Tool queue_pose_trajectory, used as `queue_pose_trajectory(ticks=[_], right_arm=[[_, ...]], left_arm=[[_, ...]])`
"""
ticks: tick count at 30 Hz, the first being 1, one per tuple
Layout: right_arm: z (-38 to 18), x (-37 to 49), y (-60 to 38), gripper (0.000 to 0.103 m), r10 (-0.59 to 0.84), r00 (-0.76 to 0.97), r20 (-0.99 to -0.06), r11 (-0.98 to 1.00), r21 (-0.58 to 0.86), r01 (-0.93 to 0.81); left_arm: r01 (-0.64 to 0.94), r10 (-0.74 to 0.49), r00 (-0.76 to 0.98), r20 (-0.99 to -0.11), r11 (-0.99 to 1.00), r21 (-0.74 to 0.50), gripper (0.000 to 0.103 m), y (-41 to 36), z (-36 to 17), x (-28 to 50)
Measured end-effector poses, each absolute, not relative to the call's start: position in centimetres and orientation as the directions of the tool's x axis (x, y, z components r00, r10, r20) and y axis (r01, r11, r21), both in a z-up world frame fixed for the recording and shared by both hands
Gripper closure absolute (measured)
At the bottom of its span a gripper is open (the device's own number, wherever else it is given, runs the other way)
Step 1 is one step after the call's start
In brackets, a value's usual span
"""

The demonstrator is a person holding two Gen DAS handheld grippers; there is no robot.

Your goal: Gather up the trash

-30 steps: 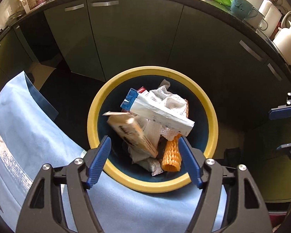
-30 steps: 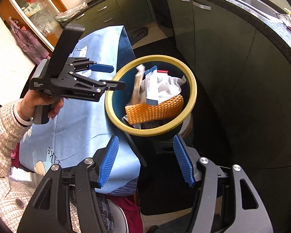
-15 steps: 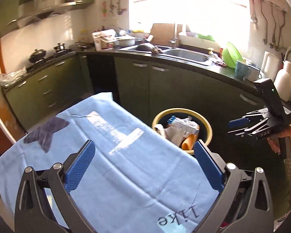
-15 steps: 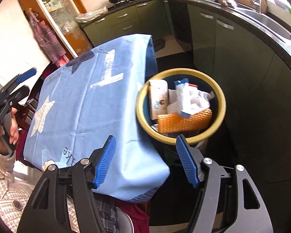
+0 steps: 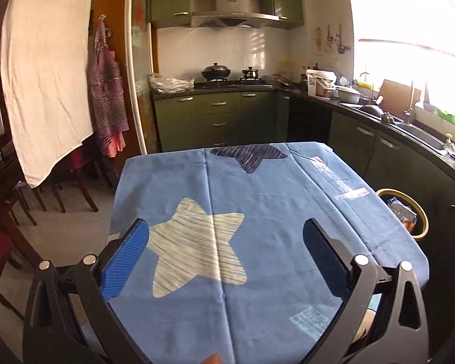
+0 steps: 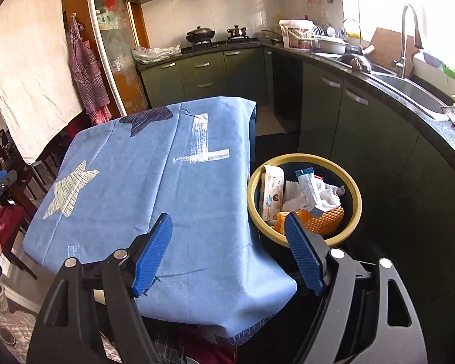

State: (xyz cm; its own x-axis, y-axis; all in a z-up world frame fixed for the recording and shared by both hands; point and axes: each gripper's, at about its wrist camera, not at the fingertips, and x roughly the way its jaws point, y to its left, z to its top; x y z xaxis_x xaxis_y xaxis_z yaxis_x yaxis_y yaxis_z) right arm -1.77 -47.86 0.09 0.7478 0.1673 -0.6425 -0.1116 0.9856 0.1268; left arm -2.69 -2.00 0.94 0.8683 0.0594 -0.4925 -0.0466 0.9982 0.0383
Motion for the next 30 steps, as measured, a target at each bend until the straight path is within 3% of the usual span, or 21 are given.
queue_pose_trajectory(ticks=[5, 10, 30], right_arm=[[0.4, -4.0, -46.0, 0.024, 0.123, 0.788, -0.604, 0.992, 0.101, -0.077], [0.9, -5.2, -45.2, 0.016, 0.052, 0.811, -0.582, 0.999, 0.036, -0.039], [0.7, -5.2, -45.3, 0.005, 0.065, 0.813, -0.579, 0.997, 0.061, -0.036]], left_arm=[[-0.112, 0.117, 0.867, -0.485, 0.993, 0.039, 0.006, 0.5, 0.4, -4.9], [-0.128, 0.123, 0.865, -0.486, 0.991, 0.022, 0.006, 1.7, 0.2, -5.6], [-0.103, 0.104, 0.86, -0.5, 0.994, 0.029, 0.006, 1.2, 0.0, -5.8]])
